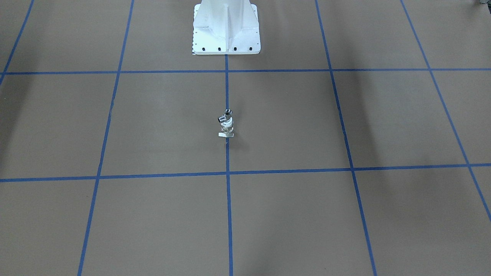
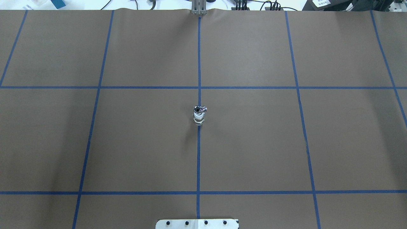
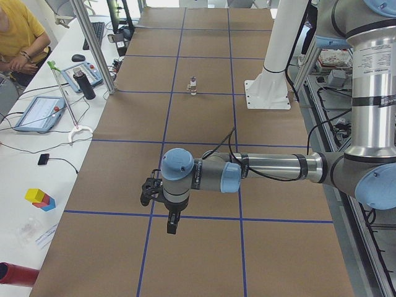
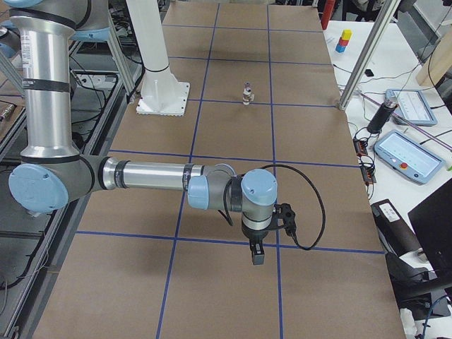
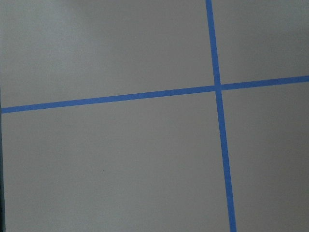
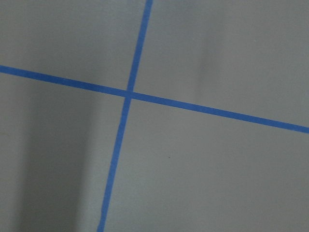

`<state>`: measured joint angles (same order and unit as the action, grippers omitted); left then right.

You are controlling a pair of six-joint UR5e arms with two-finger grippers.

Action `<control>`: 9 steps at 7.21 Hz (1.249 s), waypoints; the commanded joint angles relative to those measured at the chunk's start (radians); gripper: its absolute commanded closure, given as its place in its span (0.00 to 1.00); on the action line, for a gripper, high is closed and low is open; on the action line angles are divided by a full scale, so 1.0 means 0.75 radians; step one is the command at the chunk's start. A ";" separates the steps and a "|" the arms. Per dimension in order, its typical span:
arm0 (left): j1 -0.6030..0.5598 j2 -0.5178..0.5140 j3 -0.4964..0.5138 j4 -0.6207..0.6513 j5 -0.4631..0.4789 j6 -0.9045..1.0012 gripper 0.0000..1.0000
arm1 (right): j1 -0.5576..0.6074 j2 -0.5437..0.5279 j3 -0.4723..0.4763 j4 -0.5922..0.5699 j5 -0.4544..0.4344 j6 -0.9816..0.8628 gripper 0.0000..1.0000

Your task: Assemble PPR valve and pipe with both arms

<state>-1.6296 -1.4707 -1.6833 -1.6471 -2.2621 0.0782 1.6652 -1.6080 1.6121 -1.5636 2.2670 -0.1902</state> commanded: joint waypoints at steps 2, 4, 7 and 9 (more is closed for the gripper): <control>0.001 0.038 -0.003 -0.001 -0.005 0.000 0.00 | 0.042 0.017 0.021 -0.087 0.054 0.006 0.00; 0.001 0.044 -0.001 0.002 -0.005 0.000 0.00 | 0.040 0.001 -0.008 -0.083 0.051 0.004 0.00; 0.001 0.049 0.001 0.002 -0.009 0.000 0.00 | 0.038 -0.018 -0.012 -0.083 0.056 0.004 0.00; 0.001 0.061 -0.001 -0.001 -0.011 0.000 0.00 | 0.038 -0.018 -0.012 -0.083 0.060 0.004 0.00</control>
<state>-1.6291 -1.4324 -1.6833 -1.6462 -2.2690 0.0782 1.6937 -1.6208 1.6030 -1.6253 2.3097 -0.1872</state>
